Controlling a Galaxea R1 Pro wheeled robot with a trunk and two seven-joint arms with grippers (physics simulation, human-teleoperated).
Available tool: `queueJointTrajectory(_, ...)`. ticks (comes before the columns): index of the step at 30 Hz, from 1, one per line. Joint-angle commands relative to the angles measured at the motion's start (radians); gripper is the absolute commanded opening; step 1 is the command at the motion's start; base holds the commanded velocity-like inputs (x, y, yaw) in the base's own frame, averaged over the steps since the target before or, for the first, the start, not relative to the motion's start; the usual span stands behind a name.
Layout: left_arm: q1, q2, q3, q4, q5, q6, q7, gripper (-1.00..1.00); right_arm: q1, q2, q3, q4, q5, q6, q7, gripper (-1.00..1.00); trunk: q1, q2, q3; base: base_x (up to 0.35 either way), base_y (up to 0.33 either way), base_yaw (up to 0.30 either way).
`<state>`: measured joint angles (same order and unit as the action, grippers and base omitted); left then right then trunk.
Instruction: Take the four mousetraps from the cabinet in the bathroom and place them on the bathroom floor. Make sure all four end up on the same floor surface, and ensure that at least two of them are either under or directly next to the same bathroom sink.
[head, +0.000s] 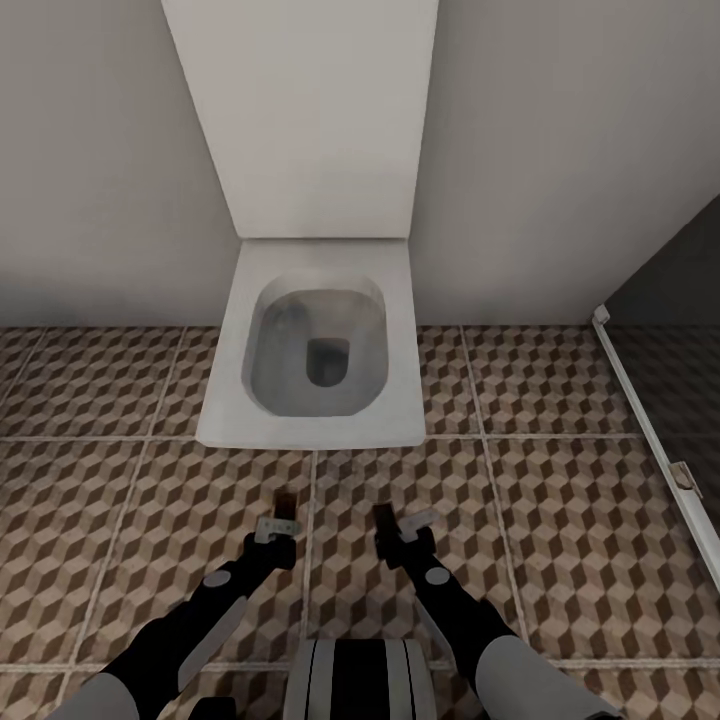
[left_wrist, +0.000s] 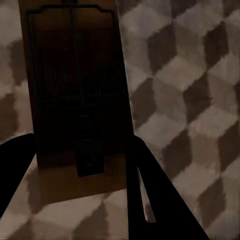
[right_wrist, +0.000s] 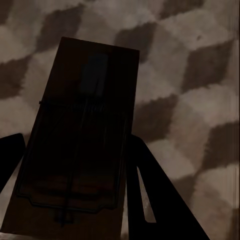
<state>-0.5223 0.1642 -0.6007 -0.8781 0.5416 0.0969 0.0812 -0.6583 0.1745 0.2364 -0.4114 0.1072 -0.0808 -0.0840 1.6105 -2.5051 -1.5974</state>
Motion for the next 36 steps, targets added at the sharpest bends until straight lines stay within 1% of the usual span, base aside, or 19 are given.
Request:
queueJointTrajectory(1, -0.001, 0.001, -0.005, 0.004, 0.009, 0.003, 0.009, -1.0, -0.001, 0.0, 0.004, -0.002, 0.009, -0.001, -0.015, -1.0, 0.0, 0.0, -0.001, 0.0, 0.0, 0.0)
queueJointTrajectory(3, -0.001, -0.01, -0.004, 0.036, 0.009, 0.003, 0.01, -1.0, -0.002, 0.0, 0.003, -0.008, 0.009, 0.005, -0.043, -1.0, 0.0, 0.0, -0.001, 0.0, 0.0, 0.0)
queueJointTrajectory(8, -0.001, -0.032, 0.0, 0.09, 0.008, 0.002, 0.012, -1.0, -0.004, 0.0, 0.003, -0.011, 0.009, 0.012, -0.069, -1.0, 0.0, 0.0, -0.001, 0.0, 0.0, 0.0)
queueJointTrajectory(9, -0.001, -0.038, 0.001, 0.127, 0.008, 0.002, 0.012, -1.0, -0.004, 0.0, 0.003, -0.012, 0.008, 0.013, -0.072, -1.0, 0.0, 0.0, -0.001, 0.0, 0.0, 0.0)
queueJointTrajectory(11, -0.001, -0.04, 0.003, 0.154, 0.008, -0.002, 0.012, -1.0, -0.004, 0.0, 0.003, -0.012, 0.008, 0.013, -0.073, -1.0, 0.0, 0.0, -0.001, 0.0, 0.0, 0.0)
queueJointTrajectory(13, -0.001, -0.041, 0.003, 0.167, 0.008, -0.021, 0.012, -1.0, -0.004, 0.0, 0.003, -0.012, 0.008, 0.013, -0.074, -1.0, 0.0, 0.0, -0.001, 0.0, 0.0, 0.0)
queueJointTrajectory(16, -0.001, -0.041, 0.004, 0.175, 0.008, -0.046, 0.012, -1.0, -0.004, 0.0, 0.003, -0.012, 0.008, 0.013, -0.074, -1.0, 0.0, 0.0, -0.001, 0.0, 0.0, 0.0)
queueJointTrajectory(25, -0.001, -0.041, 0.004, 0.171, 0.008, -0.062, 0.012, -1.0, -0.004, 0.0, 0.003, -0.018, 0.008, 0.012, -0.074, -1.0, 0.0, 0.0, -0.001, 0.0, 0.0, 0.0)
queueJointTrajectory(29, -0.001, -0.04, 0.0, 0.158, 0.008, -0.098, 0.009, -1.0, -0.004, 0.0, 0.004, -0.033, 0.008, 0.008, -0.073, -1.0, 0.0, 0.0, -0.001, 0.0, 0.0, 0.0)
queueJointTrajectory(36, -0.001, -0.04, -0.002, 0.154, 0.008, -0.114, 0.008, -1.0, -0.004, 0.0, 0.019, -0.061, 0.008, 0.002, -0.072, -1.0, 0.0, 0.0, -0.001, 0.0, 0.0, 0.0)
